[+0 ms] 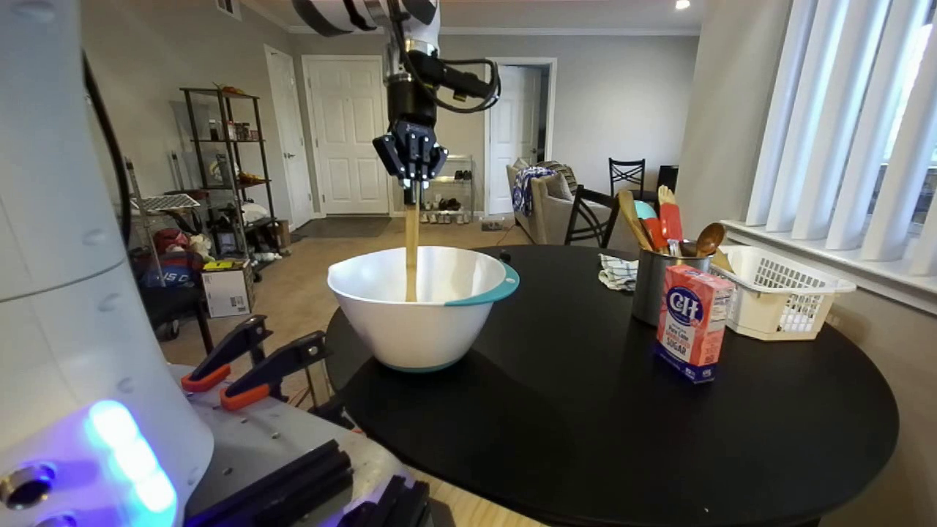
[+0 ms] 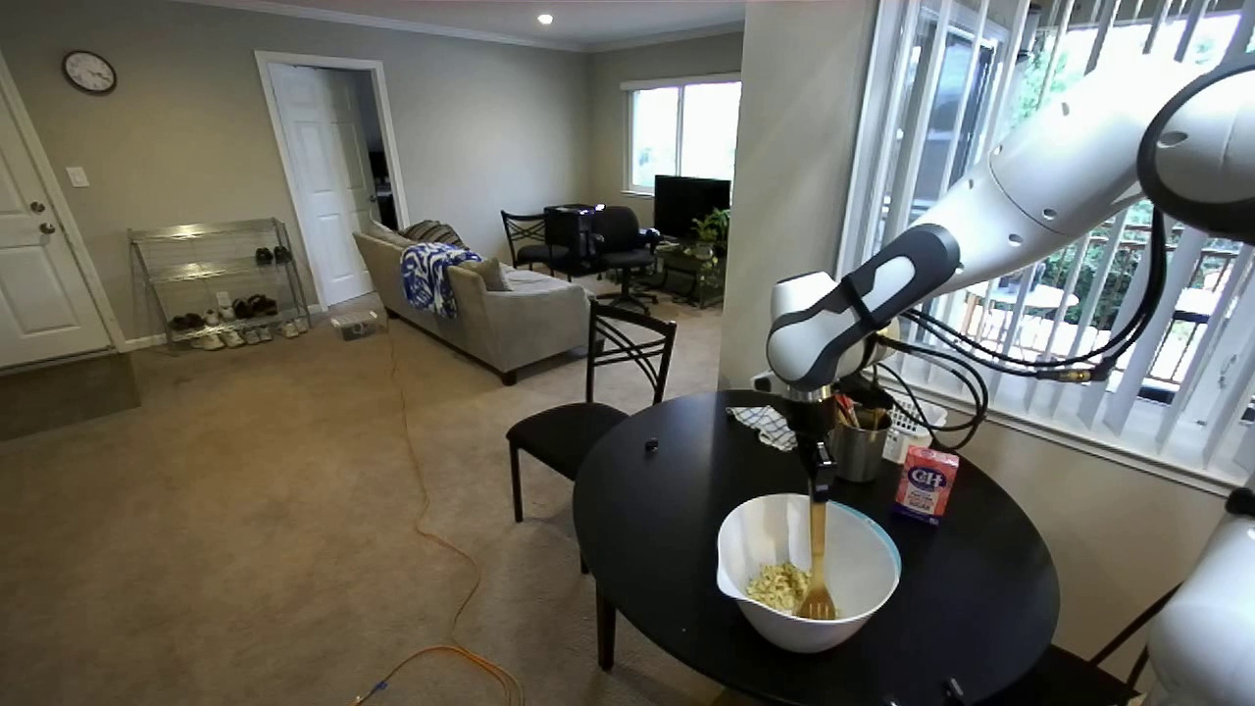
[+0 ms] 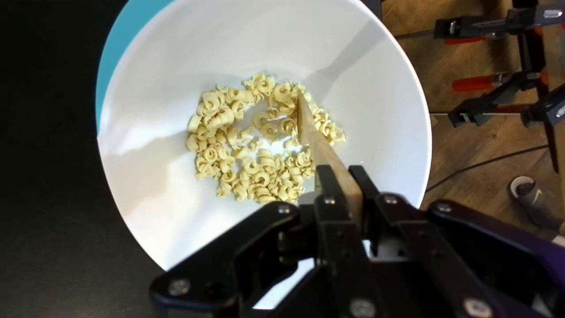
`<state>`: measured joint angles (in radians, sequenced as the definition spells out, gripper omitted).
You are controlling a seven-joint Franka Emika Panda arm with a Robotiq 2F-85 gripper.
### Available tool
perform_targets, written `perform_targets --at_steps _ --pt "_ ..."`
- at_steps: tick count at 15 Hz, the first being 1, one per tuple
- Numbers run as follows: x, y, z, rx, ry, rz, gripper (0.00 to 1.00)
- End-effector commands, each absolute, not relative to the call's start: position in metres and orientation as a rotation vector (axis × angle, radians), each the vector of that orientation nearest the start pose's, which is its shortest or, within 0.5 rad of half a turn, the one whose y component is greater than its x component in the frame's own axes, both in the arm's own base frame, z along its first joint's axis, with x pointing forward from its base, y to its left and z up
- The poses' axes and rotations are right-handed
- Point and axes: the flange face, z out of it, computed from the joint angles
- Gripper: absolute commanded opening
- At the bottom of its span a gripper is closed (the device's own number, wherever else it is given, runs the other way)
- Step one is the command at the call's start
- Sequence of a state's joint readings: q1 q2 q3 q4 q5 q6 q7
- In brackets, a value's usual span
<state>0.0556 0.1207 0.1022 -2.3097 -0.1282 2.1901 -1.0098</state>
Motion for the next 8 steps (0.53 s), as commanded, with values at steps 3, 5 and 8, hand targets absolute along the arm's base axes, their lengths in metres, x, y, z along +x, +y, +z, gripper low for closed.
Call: perform_targets --at_steps 3,5,8 --pt "0.4882 0.0753 0.2866 -2.611 -1.926 0.324 0.03" --pt "0.4903 0.077 0.2894 -2.636 -1.954 0.271 0.03" --pt "0.4928 0.0802 0.2919 -2.636 -1.947 0.19 0.03"
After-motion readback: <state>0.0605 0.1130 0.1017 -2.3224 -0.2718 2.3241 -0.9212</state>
